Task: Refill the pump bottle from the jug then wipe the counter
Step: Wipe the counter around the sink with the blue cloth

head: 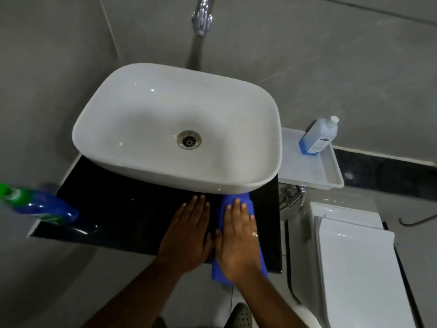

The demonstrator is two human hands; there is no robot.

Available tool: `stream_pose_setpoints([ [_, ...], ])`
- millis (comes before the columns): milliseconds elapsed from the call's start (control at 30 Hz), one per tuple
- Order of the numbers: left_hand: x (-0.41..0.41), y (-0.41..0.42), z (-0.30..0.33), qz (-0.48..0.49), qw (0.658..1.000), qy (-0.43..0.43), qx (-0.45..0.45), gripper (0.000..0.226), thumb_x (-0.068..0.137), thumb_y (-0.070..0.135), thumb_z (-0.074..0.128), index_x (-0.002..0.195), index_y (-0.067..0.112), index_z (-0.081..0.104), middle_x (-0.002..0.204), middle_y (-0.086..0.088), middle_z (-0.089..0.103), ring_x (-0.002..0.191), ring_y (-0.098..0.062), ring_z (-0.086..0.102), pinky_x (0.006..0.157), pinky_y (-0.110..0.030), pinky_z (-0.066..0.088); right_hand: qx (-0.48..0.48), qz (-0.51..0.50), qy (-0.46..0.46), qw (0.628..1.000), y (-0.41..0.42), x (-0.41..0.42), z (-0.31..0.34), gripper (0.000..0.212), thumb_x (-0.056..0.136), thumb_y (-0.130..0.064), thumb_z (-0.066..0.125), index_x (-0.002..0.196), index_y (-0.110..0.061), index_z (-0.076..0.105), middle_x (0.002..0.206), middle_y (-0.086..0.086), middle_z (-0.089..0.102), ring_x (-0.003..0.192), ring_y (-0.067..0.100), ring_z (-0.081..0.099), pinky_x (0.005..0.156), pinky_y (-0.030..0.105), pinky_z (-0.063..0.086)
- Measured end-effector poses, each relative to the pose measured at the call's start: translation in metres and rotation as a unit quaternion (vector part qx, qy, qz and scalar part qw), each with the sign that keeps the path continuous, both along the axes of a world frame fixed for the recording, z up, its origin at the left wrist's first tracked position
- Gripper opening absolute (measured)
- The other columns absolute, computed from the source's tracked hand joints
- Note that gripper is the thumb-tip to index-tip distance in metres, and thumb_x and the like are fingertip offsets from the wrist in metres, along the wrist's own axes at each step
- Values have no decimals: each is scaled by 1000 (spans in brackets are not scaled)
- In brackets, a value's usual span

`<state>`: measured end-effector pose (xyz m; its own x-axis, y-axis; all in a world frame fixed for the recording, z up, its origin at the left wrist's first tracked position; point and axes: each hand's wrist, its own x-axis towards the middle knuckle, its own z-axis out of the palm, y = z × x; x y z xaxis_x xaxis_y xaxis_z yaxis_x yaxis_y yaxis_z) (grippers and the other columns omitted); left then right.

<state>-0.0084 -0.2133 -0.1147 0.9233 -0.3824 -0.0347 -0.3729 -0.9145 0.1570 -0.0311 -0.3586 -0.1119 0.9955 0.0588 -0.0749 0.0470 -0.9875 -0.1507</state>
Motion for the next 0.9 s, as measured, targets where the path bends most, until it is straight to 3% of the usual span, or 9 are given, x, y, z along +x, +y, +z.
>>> stream_pose_setpoints([
  [133,0,0,1,-1,1000,-7,-5,69,80,36,42,137,-2,46,147,-22,40,139,-35,35,111,-48,27,4,63,12,998,-43,-23,3,63,90,-38,37,143,-4,34,153,17,28,141,34,25,114,50,22],
  [267,0,2,-1,-2,1000,-5,-7,70,81,38,42,141,0,41,151,-19,35,142,-32,28,113,-46,23,14,-37,-3,999,-70,35,3,63,96,-40,24,148,-5,21,157,17,15,146,31,10,119,45,9],
  [400,1,2,-3,-3,1000,-1,-2,69,84,39,38,143,2,38,153,-18,32,144,-31,25,114,-45,18,26,-130,-9,991,-54,82,0,62,98,-35,30,149,-5,14,158,17,10,146,32,2,119,45,2],
  [533,1,2,-2,-2,1000,-1,10,70,82,39,40,141,0,40,151,-20,34,142,-33,28,114,-48,26,21,-9,-23,999,-30,21,-5,62,95,-36,34,147,-3,24,155,20,20,145,34,14,117,50,16],
  [600,1,1,0,-1,1000,3,7,71,81,38,41,141,0,41,150,-21,35,141,-34,29,113,-49,27,-2,78,-14,997,-45,-11,-7,64,95,-40,31,149,-7,19,157,15,17,146,30,12,117,48,16],
  [667,0,1,0,2,1000,5,3,72,81,38,42,141,0,40,151,-20,34,142,-33,28,113,-49,26,-21,102,-8,995,-69,-15,-6,66,95,-44,30,150,-10,15,158,11,11,146,26,9,117,45,14],
  [833,1,2,-7,-2,1000,-7,-7,73,79,38,44,141,0,40,151,-20,34,142,-33,27,113,-48,25,-13,-115,1,993,-48,21,-3,66,96,-43,18,150,-7,7,159,15,2,147,30,-1,119,45,3],
  [900,1,2,-8,-4,1000,-10,-3,73,79,38,44,141,-1,40,151,-21,34,142,-34,28,114,-49,26,-15,-142,17,990,-22,24,-4,66,97,-43,17,150,-5,4,158,17,0,146,32,-5,119,47,2],
])
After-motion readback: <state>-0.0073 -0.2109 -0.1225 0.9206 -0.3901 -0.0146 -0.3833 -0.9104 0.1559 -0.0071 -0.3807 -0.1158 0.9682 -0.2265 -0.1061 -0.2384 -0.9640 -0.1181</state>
